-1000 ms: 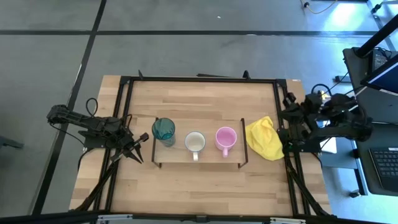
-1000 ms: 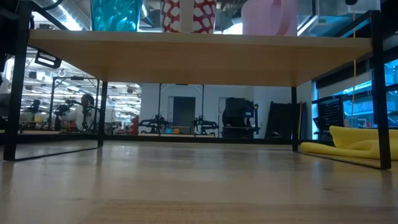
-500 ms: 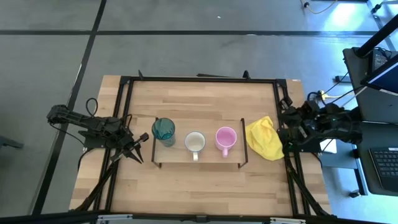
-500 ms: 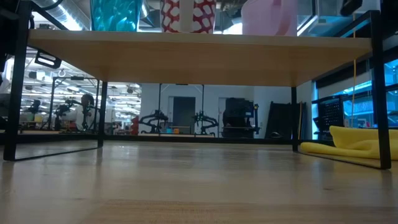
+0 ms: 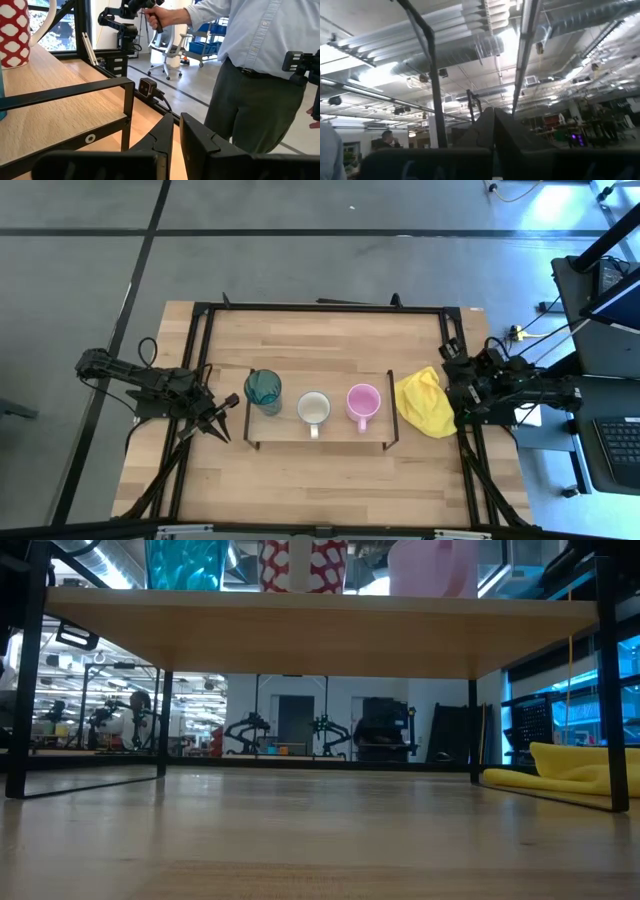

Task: Stack small to large cups/mugs on shelf
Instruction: Return to Home Position

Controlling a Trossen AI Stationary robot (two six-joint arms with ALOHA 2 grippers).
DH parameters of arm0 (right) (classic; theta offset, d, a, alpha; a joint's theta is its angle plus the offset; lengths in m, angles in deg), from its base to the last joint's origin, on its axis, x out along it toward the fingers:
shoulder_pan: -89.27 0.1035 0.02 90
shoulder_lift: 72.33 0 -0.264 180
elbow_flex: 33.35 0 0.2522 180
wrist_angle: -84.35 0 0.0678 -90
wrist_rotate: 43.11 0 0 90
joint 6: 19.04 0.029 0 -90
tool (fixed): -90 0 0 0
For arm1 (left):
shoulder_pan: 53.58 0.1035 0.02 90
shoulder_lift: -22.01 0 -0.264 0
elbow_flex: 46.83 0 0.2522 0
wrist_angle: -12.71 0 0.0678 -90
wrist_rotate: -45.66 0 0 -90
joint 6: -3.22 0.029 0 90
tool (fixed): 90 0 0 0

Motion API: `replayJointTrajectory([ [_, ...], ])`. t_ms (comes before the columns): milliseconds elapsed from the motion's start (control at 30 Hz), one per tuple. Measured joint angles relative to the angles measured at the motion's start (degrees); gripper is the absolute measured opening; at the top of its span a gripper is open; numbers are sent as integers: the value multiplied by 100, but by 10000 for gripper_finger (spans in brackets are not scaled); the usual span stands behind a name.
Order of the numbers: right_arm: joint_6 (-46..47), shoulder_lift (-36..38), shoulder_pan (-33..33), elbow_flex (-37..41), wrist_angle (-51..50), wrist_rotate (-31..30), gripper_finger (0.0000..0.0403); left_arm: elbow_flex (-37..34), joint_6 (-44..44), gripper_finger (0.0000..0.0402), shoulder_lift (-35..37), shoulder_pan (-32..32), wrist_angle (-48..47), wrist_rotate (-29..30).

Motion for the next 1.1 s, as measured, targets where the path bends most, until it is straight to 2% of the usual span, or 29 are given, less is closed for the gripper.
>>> replayJointTrajectory([
  [267,124,0,0,360,16,-475,13,0,0,27,0,0,2,0],
  [367,167,0,0,543,-2,-882,13,0,-2,27,0,-2,2,0],
  [467,366,0,0,556,-355,-1274,13,0,-1,27,0,0,1,0],
  [667,399,0,0,556,-622,-1639,13,0,0,27,-2,0,0,0],
  [767,537,0,0,556,-1044,-2103,13,0,-2,27,-2,-1,1,0],
  [933,1499,0,0,554,-2339,-3192,13,0,-2,27,-2,0,1,0],
  [1033,2116,0,0,554,-3112,-3501,13,0,0,27,-2,-2,2,0],
  [1100,2211,-50,0,554,-3160,-3534,13,0,0,27,-1,-1,2,0],
])
